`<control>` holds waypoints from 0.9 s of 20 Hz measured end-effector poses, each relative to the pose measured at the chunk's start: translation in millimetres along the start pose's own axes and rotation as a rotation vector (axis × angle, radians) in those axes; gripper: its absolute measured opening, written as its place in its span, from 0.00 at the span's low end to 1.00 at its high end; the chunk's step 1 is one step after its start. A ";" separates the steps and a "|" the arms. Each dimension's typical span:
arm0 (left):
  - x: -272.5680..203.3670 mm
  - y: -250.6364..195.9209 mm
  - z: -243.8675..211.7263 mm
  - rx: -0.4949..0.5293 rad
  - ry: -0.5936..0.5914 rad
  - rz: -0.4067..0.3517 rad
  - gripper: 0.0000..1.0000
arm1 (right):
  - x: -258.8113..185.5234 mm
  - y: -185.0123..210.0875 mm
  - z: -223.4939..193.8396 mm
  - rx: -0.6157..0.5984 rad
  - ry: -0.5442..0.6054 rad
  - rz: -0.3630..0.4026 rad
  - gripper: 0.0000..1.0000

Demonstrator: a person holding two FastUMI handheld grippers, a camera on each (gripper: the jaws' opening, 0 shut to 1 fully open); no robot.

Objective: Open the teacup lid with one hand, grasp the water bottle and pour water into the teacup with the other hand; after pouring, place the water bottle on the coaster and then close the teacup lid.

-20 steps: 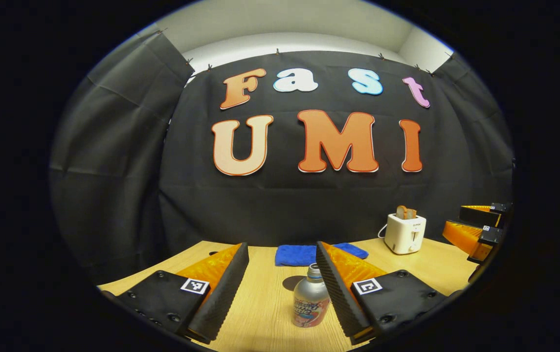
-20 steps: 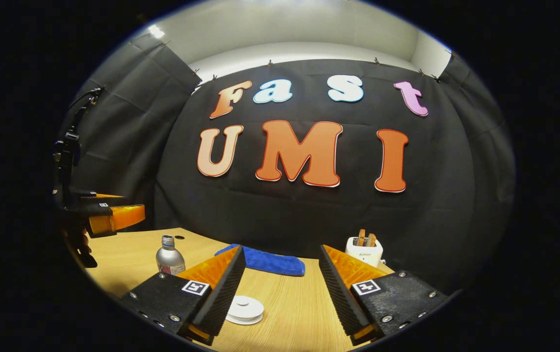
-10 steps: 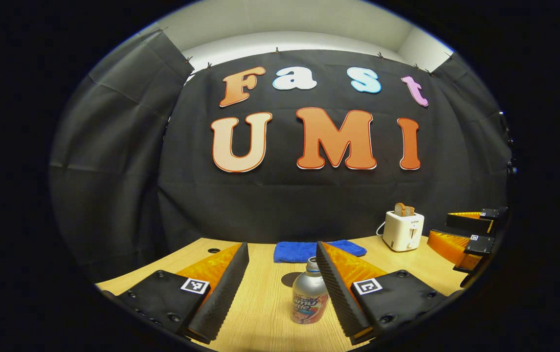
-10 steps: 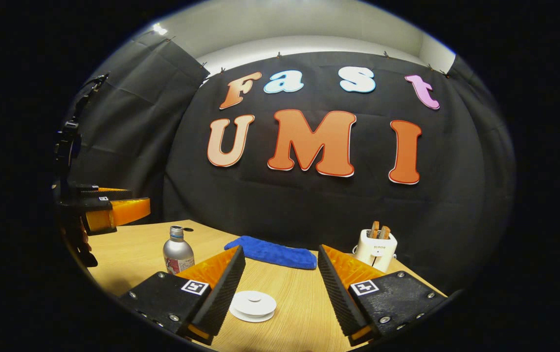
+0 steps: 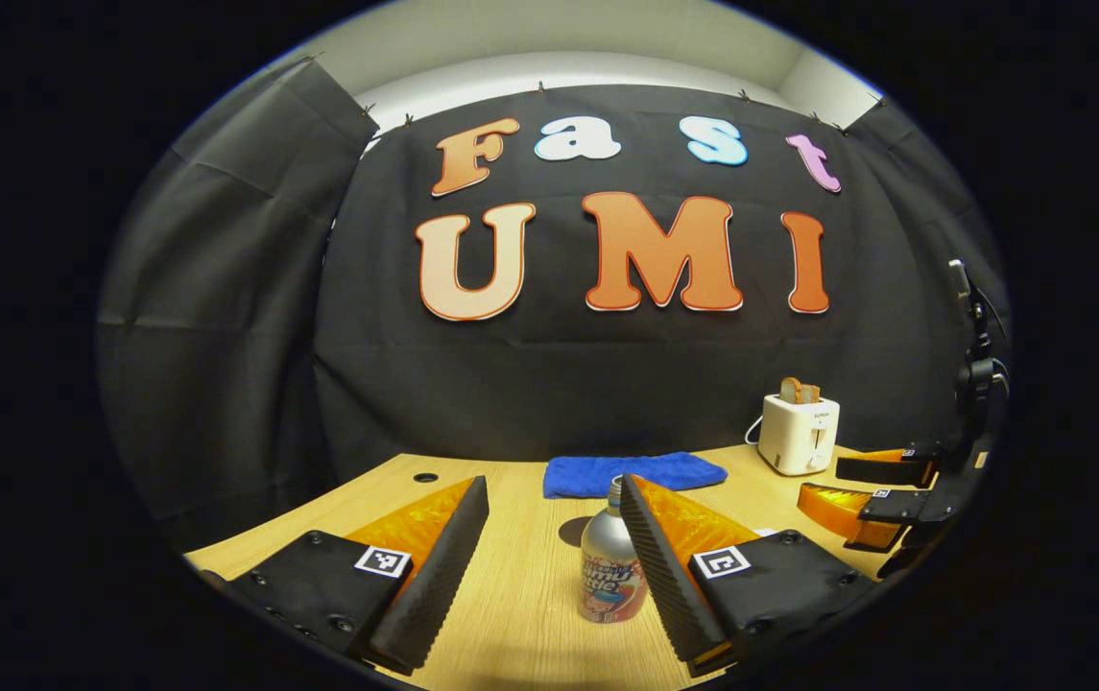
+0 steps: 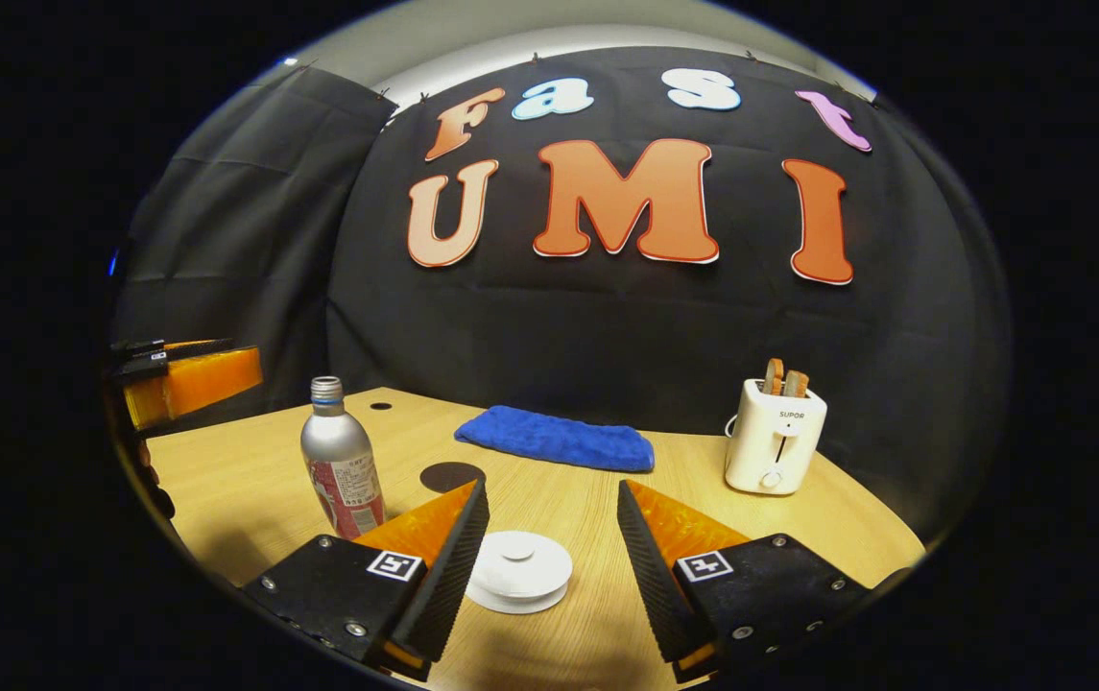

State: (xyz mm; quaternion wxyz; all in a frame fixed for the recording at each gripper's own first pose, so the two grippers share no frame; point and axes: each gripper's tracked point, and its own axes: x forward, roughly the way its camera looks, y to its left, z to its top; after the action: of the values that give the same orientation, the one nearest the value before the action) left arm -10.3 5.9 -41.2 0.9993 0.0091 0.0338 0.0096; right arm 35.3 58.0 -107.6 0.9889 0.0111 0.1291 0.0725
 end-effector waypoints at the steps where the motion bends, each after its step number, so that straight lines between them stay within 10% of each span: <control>1: 1.2 0.4 -1.9 0.001 0.004 0.000 0.92 | 4.1 3.1 -5.0 -0.006 0.009 0.010 0.82; 12: 3.1 -2.6 -29.6 0.013 0.060 -0.008 0.92 | 41.9 19.7 -61.7 -0.024 0.159 0.046 0.62; 18: 7.0 1.3 -39.7 0.003 0.086 -0.004 0.92 | 43.1 26.2 -60.5 -0.036 0.154 0.061 0.35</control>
State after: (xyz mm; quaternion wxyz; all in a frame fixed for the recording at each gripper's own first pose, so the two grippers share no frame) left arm -6.0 8.0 -81.2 0.9970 0.0103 0.0767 0.0078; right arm 57.3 90.4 -176.0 0.9734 -0.0081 0.2029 0.1056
